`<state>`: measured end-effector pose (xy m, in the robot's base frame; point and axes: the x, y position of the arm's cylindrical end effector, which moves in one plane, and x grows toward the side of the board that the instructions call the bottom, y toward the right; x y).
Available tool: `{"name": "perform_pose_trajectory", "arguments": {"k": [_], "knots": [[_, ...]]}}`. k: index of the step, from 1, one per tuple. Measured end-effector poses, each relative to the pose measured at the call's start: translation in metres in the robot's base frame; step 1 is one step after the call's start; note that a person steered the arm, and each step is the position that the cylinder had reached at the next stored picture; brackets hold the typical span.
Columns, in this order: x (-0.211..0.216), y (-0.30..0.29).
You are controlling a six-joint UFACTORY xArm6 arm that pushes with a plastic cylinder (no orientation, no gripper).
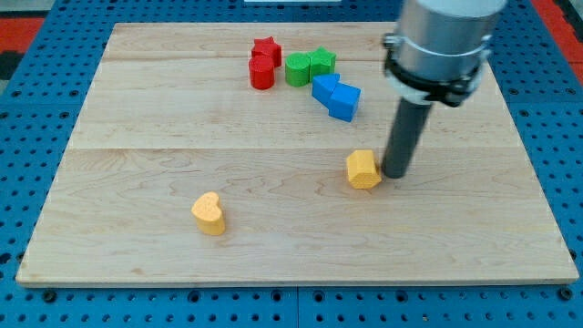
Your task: Place the yellow pentagon on the top right of the yellow heart
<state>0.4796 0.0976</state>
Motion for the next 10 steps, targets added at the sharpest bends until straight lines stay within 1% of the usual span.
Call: {"name": "perform_pose_trajectory", "arguments": {"k": [1,2,3,4,5,6,7,8,10], "knots": [[-0.011,-0.075],[-0.009,-0.125],[-0.012,-0.098],[0.0,-0.059],[0.03,-0.077],[0.033,-0.124],[0.028,-0.136],[0.025,-0.136],[0.018,-0.103]]}}
